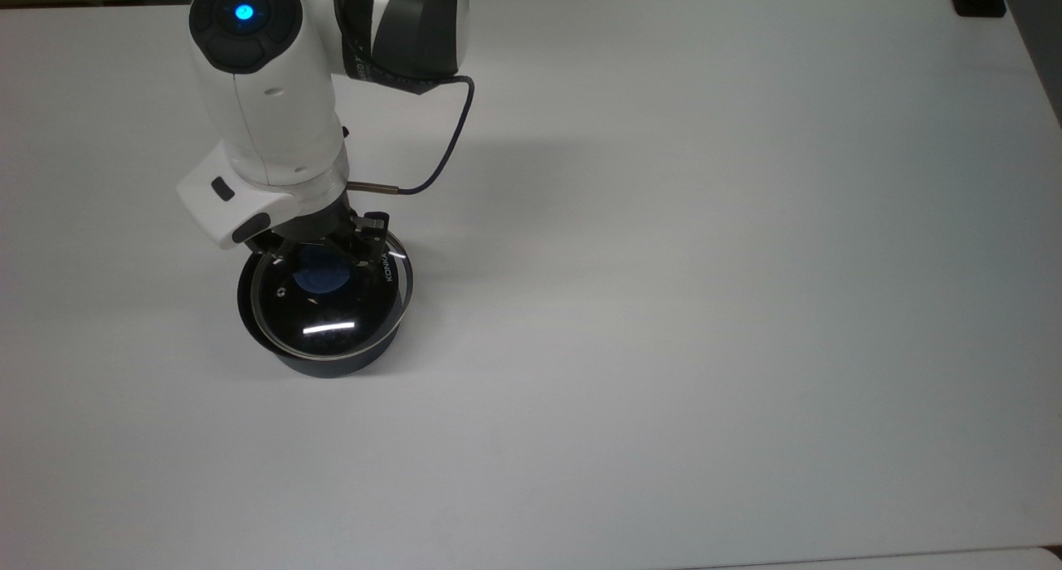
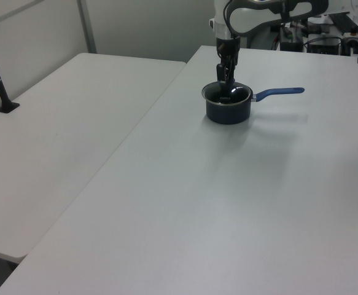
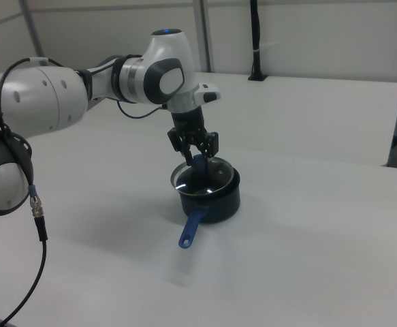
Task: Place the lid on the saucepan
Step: 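Lower the glass lid onto the saucepan rim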
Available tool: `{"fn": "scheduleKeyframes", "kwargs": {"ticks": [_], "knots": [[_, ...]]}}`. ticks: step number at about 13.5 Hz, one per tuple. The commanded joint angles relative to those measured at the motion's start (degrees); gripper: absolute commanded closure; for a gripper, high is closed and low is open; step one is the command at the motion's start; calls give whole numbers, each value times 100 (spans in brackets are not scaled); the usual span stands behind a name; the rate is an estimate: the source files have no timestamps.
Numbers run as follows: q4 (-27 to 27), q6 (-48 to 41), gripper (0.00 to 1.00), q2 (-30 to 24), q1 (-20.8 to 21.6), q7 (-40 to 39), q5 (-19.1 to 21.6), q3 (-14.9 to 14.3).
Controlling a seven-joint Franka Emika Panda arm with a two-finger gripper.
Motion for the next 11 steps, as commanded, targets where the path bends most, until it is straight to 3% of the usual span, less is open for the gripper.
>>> {"fn": "scheduleKeyframes", "kwargs": {"ticks": [1, 11], "knots": [[176, 152, 55, 168, 20, 62, 110, -75], [203, 294, 55, 222, -24, 98, 92, -128]]}}
